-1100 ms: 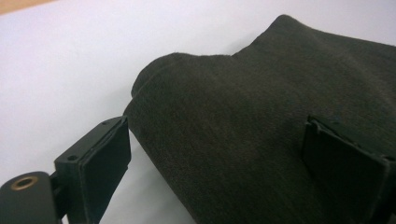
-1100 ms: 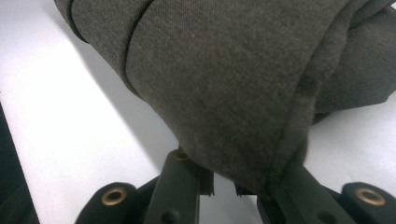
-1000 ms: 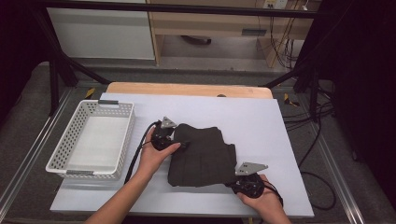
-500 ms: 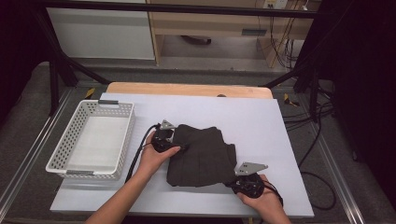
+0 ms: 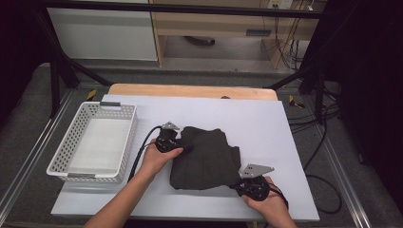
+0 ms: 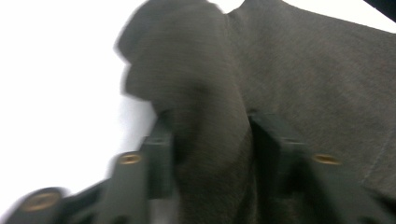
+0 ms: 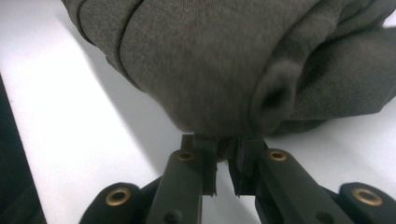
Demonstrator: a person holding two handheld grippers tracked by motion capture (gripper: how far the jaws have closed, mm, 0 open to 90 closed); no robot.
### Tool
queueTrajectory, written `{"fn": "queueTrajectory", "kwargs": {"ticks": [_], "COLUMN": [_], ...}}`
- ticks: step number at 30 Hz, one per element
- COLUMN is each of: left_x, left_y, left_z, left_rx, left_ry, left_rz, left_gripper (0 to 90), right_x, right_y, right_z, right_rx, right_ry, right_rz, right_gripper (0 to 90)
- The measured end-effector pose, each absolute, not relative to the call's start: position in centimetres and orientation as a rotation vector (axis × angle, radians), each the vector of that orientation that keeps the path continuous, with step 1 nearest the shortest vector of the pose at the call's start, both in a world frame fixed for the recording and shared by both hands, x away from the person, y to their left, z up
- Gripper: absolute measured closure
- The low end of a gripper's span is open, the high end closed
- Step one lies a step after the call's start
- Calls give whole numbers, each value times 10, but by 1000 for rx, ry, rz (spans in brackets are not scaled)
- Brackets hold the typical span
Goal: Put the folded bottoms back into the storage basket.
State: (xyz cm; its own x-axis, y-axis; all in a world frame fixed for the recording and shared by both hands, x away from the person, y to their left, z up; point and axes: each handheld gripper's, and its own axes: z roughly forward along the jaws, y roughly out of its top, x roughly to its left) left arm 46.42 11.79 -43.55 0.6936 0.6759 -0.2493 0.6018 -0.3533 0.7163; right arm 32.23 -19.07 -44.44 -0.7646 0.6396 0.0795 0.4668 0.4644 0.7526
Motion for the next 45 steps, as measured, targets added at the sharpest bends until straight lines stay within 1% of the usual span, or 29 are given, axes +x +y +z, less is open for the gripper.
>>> {"fn": "queueTrajectory", "kwargs": {"ticks": [2, 4, 9, 13, 20, 31, 45], "left_x": [464, 465, 468, 469, 468, 466, 466], "left_y": [116, 115, 115, 113, 114, 125, 148], "left_z": [-431, -427, -417, -407, -392, -365, -340], "left_rx": [2091, 2107, 2115, 2142, 2132, 2124, 2093], "left_ry": [974, 975, 974, 949, 936, 915, 937], "left_rz": [129, 128, 119, 150, 153, 195, 229], "left_gripper": [637, 668, 696, 703, 707, 707, 707], "right_x": [323, 324, 326, 328, 331, 335, 345], "right_y": [-190, -190, -190, -188, -185, -180, -163], "right_z": [-440, -437, -430, -426, -419, -402, -379], "right_rx": [948, 945, 945, 946, 939, 935, 874], "right_ry": [2494, 2488, 2505, 2528, 2545, 2526, 2519], "right_rz": [1193, 1210, 1237, 1243, 1274, 1354, 1404], "right_gripper": [836, 837, 839, 839, 839, 839, 839]}}
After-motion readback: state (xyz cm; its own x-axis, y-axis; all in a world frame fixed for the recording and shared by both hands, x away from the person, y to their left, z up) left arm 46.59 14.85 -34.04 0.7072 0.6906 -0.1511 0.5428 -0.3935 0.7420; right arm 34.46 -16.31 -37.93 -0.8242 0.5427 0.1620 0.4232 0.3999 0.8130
